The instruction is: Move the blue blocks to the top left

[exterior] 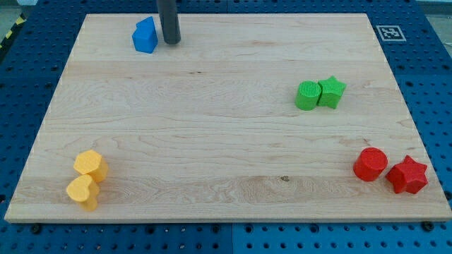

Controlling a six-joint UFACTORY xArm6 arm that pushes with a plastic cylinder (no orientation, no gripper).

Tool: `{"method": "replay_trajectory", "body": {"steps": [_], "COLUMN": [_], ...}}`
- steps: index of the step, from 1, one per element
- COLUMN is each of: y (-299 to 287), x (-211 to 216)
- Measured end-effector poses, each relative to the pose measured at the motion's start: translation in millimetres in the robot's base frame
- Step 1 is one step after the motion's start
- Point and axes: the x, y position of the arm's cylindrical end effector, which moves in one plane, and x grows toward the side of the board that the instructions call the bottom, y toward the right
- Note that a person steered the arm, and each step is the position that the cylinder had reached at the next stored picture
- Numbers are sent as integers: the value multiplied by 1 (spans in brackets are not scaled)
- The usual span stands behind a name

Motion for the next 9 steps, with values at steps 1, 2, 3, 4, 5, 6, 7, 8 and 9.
{"method": "replay_trajectory", "body": {"steps": [1, 2, 3, 4, 5, 6, 7, 8, 9], "y": [-14, -19, -23, -26, -35, -47, -56, -29, 32], "x": [0, -2, -13, -26, -35, -37, -39, -43, -42]}}
